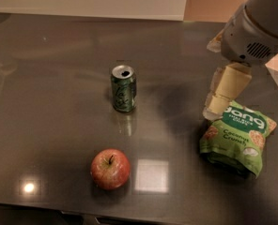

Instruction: Knock green can over

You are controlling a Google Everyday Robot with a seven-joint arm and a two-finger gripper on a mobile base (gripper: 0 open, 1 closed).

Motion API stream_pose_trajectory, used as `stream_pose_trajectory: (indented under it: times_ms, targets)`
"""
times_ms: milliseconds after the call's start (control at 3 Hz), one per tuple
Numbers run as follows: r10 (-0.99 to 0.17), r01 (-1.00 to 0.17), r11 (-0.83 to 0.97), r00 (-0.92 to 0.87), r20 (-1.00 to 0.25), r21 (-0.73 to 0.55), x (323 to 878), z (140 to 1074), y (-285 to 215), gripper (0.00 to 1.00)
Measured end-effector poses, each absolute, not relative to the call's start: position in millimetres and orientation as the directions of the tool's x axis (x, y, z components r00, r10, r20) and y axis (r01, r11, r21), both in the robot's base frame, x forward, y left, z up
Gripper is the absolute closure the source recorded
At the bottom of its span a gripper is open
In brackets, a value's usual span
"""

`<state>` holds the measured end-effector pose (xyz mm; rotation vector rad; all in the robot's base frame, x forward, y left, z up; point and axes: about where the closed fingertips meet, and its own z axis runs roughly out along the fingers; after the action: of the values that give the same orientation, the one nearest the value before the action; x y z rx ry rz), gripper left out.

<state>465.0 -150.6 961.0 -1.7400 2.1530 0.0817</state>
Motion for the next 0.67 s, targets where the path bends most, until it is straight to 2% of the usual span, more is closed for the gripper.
stream_pose_trajectory:
  times_ms: [667]
  targets:
    - [-0.886,-0.963,0.217,-0.126,-0.446,-0.16,493.7,950.1,-81.6,0.0]
